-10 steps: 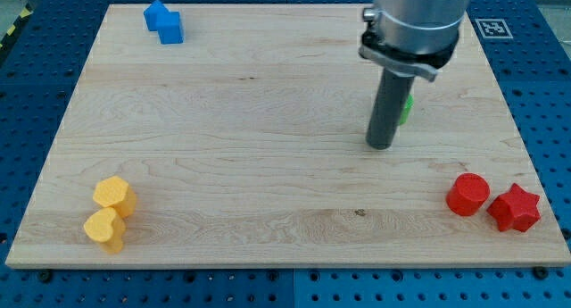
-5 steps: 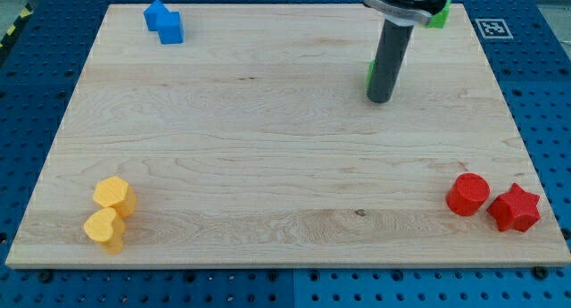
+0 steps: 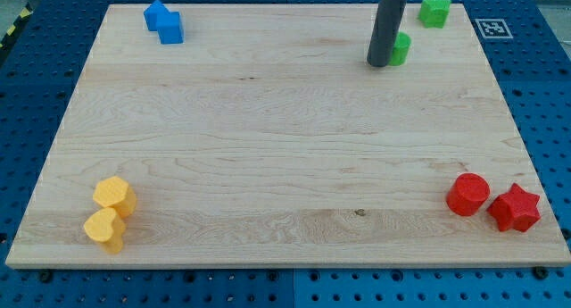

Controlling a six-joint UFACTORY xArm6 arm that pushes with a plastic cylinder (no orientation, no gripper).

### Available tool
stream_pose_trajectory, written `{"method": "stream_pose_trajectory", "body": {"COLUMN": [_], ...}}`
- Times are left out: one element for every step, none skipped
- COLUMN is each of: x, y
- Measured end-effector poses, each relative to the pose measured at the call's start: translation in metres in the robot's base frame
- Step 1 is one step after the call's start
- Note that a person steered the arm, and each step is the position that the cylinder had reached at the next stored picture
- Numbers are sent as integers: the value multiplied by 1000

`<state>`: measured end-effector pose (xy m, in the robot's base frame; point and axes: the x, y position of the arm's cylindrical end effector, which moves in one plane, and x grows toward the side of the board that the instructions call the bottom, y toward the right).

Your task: Push the green circle closer to the green star

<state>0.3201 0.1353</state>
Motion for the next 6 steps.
{"method": "stream_pose_trajectory", "body": {"x": [-10, -10, -16, -20, -20, -25], "y": [16, 41, 54, 59, 59, 59]}}
